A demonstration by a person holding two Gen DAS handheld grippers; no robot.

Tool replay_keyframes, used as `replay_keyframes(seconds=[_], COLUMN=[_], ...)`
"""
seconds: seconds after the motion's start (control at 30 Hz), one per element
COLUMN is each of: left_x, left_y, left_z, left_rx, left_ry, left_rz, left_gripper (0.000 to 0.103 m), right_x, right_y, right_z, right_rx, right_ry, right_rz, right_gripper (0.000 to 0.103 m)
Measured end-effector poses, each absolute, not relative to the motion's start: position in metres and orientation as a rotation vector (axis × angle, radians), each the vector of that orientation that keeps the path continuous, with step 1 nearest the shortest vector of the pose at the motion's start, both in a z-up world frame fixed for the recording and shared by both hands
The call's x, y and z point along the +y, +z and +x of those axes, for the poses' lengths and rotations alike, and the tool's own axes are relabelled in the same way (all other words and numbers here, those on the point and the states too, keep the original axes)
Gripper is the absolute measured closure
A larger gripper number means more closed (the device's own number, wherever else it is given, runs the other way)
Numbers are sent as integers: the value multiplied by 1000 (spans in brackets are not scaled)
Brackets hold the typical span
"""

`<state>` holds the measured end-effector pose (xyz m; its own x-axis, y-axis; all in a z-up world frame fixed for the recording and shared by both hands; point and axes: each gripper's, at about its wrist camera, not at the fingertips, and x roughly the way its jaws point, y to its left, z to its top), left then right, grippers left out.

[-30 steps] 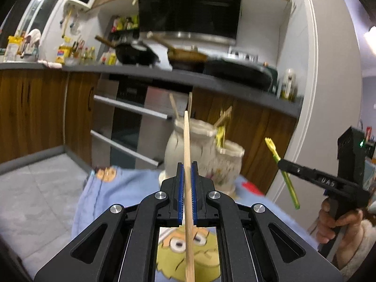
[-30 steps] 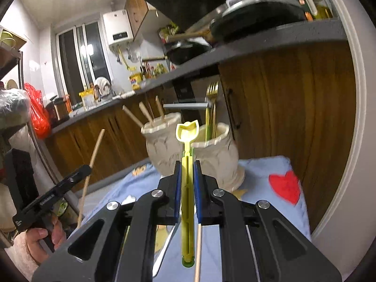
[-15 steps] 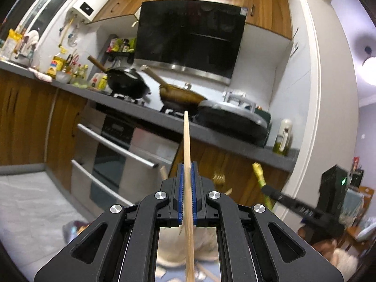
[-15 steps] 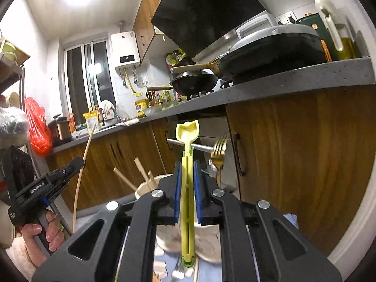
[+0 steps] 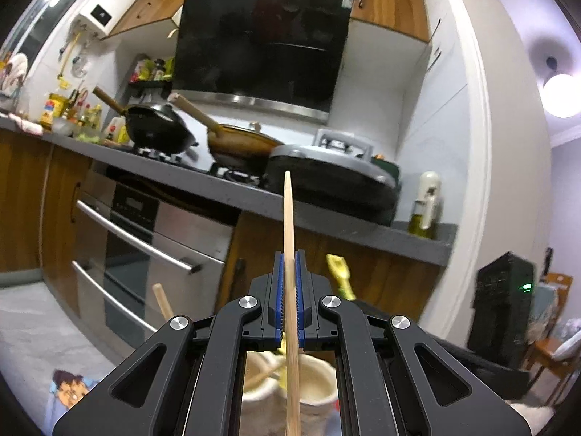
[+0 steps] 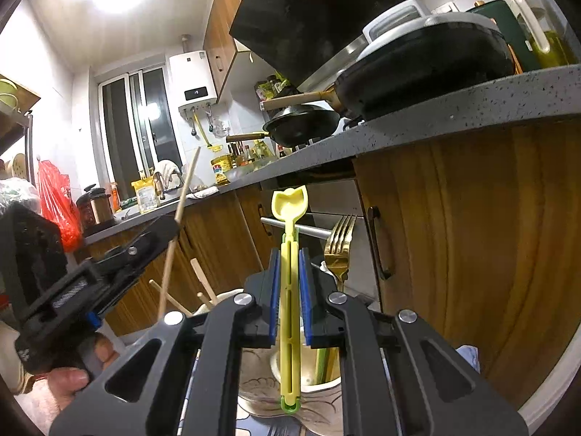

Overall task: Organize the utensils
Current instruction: 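Lift and lower the chopstick into the holder with the left tool while the right tool inserts the yellow spoon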

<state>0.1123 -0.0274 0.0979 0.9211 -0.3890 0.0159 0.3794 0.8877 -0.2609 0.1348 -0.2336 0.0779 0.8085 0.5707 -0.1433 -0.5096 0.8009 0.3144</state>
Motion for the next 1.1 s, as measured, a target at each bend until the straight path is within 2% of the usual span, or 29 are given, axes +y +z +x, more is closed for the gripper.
replay_keyframes(seconds=[0.53,1.1], left_x=[-30,-26], left_y=[105,96], left_z=[167,144], left_rx=[25,25], left_ry=[-308,-291], left_rz=[-195,-89], left_gripper=[97,97], right_x=[-217,-205], right_y=[68,43], right_z=[172,173], right_rx=[219,290], right_ry=[622,619], right_rz=[283,224], right_gripper=[93,93])
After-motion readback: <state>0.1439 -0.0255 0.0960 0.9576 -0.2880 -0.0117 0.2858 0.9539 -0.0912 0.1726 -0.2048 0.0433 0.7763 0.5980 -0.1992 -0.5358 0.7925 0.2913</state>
